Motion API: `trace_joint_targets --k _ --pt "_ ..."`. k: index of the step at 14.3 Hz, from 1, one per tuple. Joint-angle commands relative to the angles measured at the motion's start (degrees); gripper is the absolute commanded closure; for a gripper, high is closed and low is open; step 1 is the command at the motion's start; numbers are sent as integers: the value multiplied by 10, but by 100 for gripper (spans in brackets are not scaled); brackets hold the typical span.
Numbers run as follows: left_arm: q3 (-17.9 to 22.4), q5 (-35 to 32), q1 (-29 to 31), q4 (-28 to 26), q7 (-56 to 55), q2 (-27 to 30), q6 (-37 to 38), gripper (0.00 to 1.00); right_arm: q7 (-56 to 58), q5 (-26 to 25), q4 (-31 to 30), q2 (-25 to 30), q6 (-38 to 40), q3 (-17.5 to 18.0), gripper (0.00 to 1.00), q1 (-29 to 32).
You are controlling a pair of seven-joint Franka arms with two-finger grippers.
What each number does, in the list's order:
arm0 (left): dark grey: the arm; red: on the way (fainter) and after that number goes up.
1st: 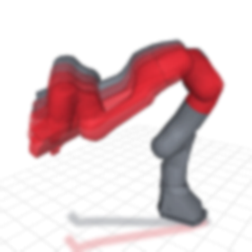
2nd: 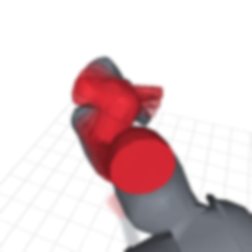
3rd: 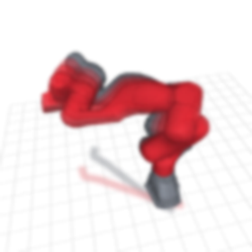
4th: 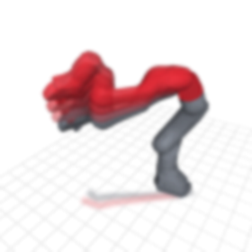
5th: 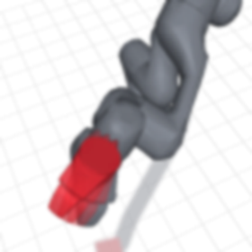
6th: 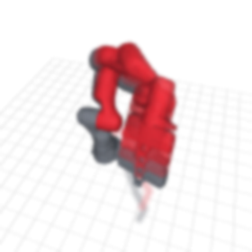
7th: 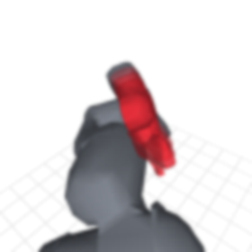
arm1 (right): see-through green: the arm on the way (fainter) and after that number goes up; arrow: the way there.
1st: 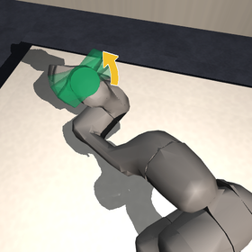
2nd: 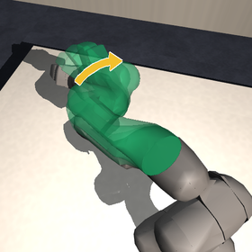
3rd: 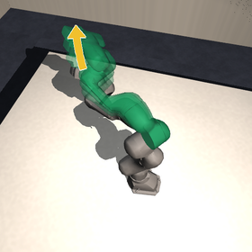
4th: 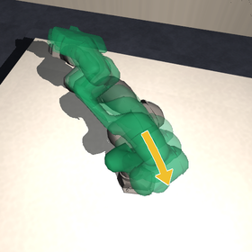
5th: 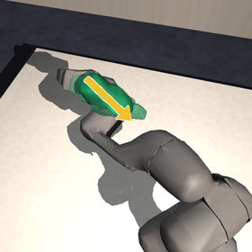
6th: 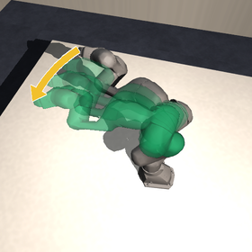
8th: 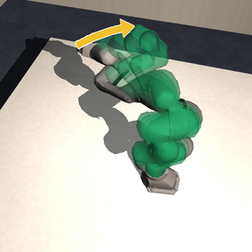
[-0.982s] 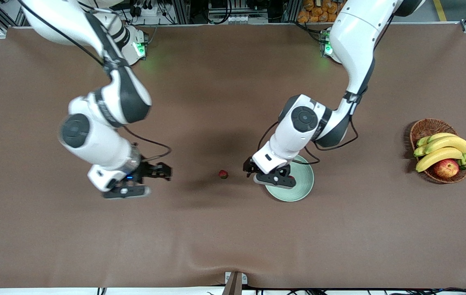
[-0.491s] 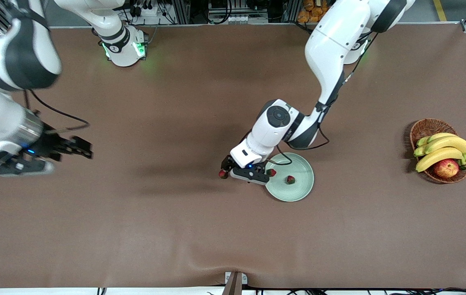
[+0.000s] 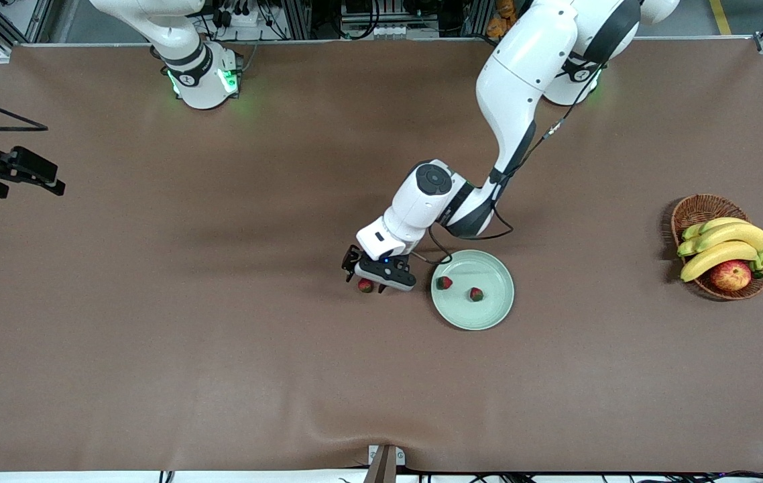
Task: Collect all strawberries into plate
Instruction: 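Grasp the third strawberry with the left gripper while the right gripper withdraws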
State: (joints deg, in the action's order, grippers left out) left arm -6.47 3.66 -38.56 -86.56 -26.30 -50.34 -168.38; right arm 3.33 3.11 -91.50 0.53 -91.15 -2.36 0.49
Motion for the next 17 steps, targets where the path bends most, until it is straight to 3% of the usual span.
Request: trace_joint_targets --k 1,5,10,15,17 --pt "8 -43 -5 17 0 -22 -11 27 -38 2 -22 25 8 4 0 0" --pt "12 -62 -11 18 -1 -40 -29 29 -56 3 -25 23 5 3 0 2" --pt "13 -62 -14 19 -1 -46 -36 53 -55 4 -25 25 8 2 0 3" --pt "20 -85 -14 19 -1 -49 -36 59 -55 4 -25 25 11 2 0 4" --pt "20 -85 -15 19 -1 -49 -36 67 -55 3 -23 25 11 2 0 4"
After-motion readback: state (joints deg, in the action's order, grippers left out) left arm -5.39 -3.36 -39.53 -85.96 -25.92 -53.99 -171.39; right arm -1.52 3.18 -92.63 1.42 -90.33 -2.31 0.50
